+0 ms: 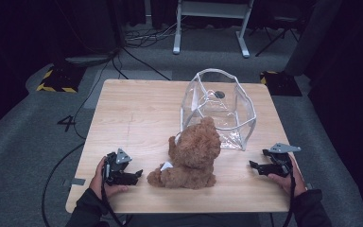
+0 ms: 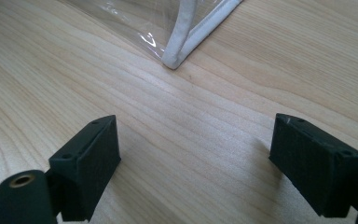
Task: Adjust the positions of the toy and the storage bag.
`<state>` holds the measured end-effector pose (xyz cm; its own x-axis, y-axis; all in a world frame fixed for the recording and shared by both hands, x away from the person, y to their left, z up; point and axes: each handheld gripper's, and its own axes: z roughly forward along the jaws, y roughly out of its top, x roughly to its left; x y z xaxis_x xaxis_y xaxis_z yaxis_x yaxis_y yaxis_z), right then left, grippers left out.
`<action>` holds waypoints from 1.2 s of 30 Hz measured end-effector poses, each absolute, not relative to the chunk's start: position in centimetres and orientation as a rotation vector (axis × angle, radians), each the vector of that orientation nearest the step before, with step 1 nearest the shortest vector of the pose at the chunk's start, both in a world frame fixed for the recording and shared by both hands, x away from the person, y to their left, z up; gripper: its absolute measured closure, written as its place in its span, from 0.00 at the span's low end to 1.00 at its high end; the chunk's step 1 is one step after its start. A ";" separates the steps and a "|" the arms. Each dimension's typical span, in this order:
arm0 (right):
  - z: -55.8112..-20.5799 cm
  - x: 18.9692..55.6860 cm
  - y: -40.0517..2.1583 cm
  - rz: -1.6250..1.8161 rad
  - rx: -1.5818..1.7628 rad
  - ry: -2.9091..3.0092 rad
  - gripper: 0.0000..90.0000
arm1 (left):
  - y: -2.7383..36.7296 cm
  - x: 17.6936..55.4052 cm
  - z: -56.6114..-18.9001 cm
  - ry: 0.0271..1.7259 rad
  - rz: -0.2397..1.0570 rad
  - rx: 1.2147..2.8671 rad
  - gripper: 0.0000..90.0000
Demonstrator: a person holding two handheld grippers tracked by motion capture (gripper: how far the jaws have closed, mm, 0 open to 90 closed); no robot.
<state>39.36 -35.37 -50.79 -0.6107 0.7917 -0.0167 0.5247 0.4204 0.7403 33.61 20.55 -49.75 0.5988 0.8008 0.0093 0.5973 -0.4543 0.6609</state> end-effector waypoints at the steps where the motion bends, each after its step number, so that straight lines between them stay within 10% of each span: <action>1: -50.8 39.3 -35.4 1.014 1.129 2.318 0.17 | 20.5 33.5 -49.6 1.096 0.439 2.205 0.18; 36: -50.8 39.4 -35.4 1.014 1.129 2.317 0.17 | 18.2 31.7 -44.9 0.988 0.480 2.133 0.18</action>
